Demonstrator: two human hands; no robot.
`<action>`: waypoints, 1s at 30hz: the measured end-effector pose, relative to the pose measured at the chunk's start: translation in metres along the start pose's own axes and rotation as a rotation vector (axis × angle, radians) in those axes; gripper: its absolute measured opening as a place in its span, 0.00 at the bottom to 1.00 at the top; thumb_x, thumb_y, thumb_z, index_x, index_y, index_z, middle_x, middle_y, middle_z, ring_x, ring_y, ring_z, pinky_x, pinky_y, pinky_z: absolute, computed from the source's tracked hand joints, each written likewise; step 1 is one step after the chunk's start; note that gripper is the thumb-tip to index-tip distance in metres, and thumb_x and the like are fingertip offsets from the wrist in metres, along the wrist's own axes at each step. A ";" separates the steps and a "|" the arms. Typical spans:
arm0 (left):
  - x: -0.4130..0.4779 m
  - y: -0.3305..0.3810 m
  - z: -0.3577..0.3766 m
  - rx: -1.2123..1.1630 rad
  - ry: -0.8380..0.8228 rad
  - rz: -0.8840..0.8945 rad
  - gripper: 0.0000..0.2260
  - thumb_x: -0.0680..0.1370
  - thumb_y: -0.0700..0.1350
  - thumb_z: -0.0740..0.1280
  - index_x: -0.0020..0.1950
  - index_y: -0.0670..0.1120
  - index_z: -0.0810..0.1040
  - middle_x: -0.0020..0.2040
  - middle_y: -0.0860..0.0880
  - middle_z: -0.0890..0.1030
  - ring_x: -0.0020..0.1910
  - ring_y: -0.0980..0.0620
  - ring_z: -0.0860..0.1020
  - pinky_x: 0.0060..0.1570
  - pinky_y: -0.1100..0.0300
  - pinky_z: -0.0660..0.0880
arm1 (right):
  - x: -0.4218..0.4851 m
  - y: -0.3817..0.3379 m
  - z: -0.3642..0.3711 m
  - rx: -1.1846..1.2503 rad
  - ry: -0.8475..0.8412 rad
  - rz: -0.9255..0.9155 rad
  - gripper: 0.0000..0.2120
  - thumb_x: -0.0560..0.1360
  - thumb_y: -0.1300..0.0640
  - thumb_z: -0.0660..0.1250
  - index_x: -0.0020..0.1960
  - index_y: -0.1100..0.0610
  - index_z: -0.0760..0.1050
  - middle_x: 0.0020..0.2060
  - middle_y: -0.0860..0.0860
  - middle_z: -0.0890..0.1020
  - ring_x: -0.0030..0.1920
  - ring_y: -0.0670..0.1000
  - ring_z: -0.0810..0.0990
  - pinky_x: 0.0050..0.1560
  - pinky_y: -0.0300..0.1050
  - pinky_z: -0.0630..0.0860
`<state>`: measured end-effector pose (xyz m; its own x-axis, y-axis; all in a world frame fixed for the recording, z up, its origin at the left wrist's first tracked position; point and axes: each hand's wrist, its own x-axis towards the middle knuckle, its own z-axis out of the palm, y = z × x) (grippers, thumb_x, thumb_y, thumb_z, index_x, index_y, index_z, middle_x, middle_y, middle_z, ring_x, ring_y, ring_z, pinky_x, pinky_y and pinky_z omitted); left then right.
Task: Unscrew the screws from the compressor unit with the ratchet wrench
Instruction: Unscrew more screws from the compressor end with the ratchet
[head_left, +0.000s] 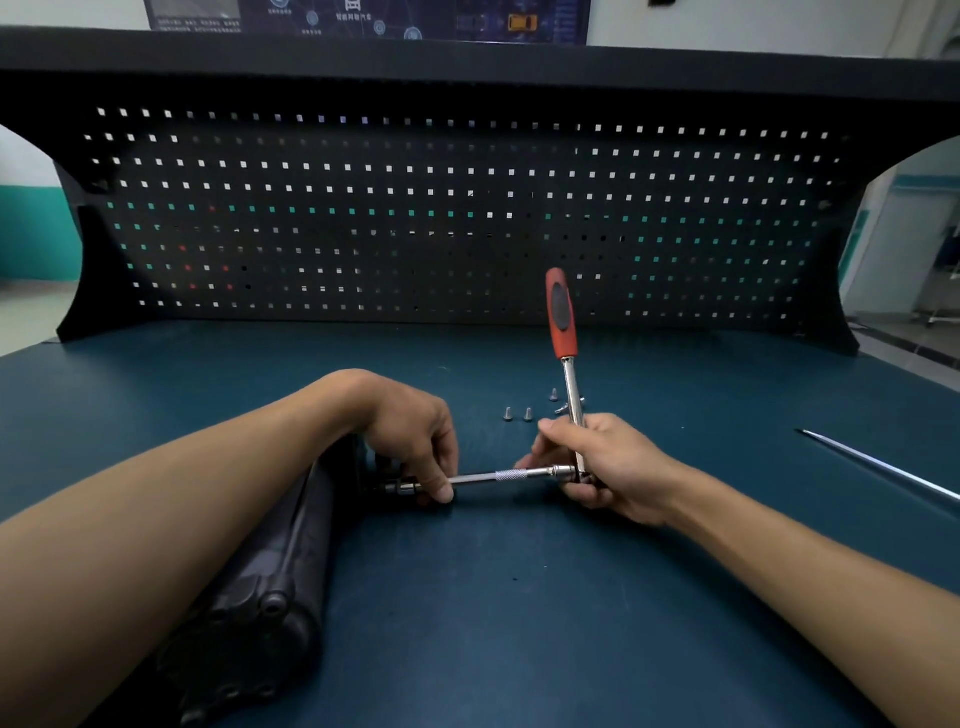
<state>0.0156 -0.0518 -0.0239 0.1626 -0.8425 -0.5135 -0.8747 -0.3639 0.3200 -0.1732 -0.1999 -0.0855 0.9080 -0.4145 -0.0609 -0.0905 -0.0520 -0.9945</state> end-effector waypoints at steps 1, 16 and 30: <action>0.001 0.000 0.001 0.004 0.002 -0.005 0.08 0.74 0.47 0.76 0.50 0.45 0.85 0.41 0.52 0.86 0.38 0.54 0.81 0.50 0.50 0.80 | -0.001 0.001 -0.001 -0.063 -0.006 -0.061 0.15 0.83 0.53 0.61 0.45 0.63 0.77 0.41 0.58 0.85 0.21 0.46 0.67 0.20 0.35 0.58; 0.001 -0.001 -0.001 -0.087 -0.031 0.014 0.08 0.80 0.50 0.68 0.49 0.47 0.83 0.41 0.49 0.85 0.38 0.51 0.81 0.45 0.54 0.77 | 0.012 0.025 -0.013 -0.747 0.026 -0.830 0.07 0.77 0.62 0.70 0.53 0.60 0.85 0.44 0.51 0.85 0.45 0.44 0.83 0.47 0.40 0.78; 0.003 -0.002 0.002 -0.074 -0.016 0.004 0.12 0.79 0.50 0.70 0.54 0.42 0.84 0.40 0.49 0.85 0.37 0.52 0.82 0.43 0.57 0.78 | 0.005 -0.002 0.002 -0.193 0.062 0.067 0.26 0.82 0.40 0.58 0.47 0.63 0.79 0.37 0.61 0.86 0.19 0.49 0.68 0.19 0.36 0.60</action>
<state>0.0167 -0.0532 -0.0273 0.1515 -0.8379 -0.5244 -0.8390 -0.3895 0.3800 -0.1674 -0.2004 -0.0837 0.8711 -0.4774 -0.1152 -0.2319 -0.1931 -0.9534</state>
